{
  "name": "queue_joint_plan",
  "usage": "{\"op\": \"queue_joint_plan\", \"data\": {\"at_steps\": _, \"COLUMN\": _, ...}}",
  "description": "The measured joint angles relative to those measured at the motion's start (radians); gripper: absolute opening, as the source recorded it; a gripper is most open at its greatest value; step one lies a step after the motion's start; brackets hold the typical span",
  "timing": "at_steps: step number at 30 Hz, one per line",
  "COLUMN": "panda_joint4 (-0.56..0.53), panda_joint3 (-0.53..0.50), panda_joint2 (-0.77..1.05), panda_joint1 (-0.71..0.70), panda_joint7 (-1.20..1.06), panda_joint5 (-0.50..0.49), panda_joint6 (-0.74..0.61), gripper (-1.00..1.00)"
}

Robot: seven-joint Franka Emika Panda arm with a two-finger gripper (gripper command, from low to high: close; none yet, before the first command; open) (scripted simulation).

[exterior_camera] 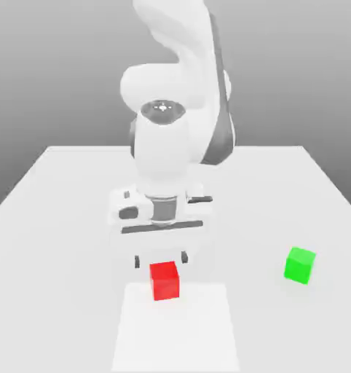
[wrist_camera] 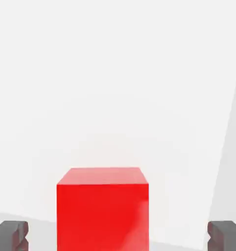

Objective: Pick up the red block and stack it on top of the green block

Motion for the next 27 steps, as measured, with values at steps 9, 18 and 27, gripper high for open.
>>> {"op": "queue_joint_plan", "data": {"at_steps": 9, "panda_joint4": 0.013, "panda_joint3": -0.003, "panda_joint2": 0.106, "panda_joint1": -0.002, "panda_joint7": 0.023, "panda_joint5": -0.028, "panda_joint6": 0.1, "gripper": 0.0}}
{"op": "queue_joint_plan", "data": {"at_steps": 18, "panda_joint4": 0.001, "panda_joint3": 0.083, "panda_joint2": 0.196, "panda_joint1": -0.083, "panda_joint7": -0.025, "panda_joint5": 0.022, "panda_joint6": 0.205, "gripper": -1.0}}
{"op": "queue_joint_plan", "data": {"at_steps": 27, "panda_joint4": 0.007, "panda_joint3": 0.05, "panda_joint2": 0.168, "panda_joint1": -0.055, "panda_joint7": 0.004, "panda_joint5": -0.009, "panda_joint6": 0.17, "gripper": -1.0}}
